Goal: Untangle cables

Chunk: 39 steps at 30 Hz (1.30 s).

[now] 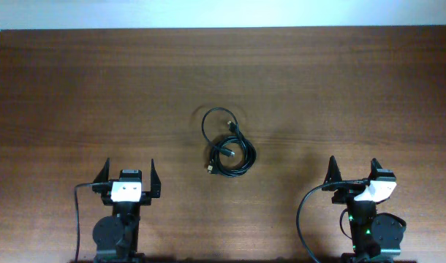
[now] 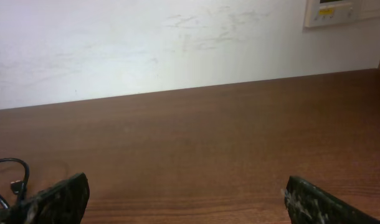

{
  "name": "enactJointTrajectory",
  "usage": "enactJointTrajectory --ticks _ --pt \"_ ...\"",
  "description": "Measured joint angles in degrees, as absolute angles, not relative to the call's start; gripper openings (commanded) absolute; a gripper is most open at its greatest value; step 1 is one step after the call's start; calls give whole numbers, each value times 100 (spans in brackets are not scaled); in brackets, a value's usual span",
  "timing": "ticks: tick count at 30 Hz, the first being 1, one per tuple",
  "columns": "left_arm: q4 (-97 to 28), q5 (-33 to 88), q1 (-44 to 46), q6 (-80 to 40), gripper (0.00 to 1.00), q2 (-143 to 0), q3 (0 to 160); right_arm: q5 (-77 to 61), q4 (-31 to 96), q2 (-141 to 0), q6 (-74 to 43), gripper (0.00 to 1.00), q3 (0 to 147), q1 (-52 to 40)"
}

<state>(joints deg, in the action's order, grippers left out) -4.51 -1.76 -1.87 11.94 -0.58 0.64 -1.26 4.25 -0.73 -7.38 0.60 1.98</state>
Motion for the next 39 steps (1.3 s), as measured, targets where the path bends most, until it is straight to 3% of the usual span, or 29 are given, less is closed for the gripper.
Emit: enactJointTrajectory --ticks 13,15,18,20,24,28,33,39 --pt "-412 -64 -187 1194 99 -58 64 -110 272 -73 -799 99 60 198" --pt "82 676 -187 1151 99 -62 56 -722 -432 -73 -1269 99 62 198" --pt "849 1715 -183 -93 99 -62 69 -1577 -777 -73 -1435 99 167 198" --pt "1437 2491 -183 -1063 99 -64 298 -1973 -255 -69 -1278 99 829 198" --pt "1428 2945 -183 -1688 99 -163 1479 -2014 1592 -395 -744 99 2517 198" --pt "45 3151 -183 -1715 99 -2115 3070 -1938 3288 -2056 -635 99 4357 193" --pt "-545 4619 -183 -1717 99 -4121 5216 -2904 6055 -4025 -602 99 7557 187" --pt "-2021 5210 -176 -1719 99 -4191 5411 -3763 6095 -4307 -609 99 8012 187"
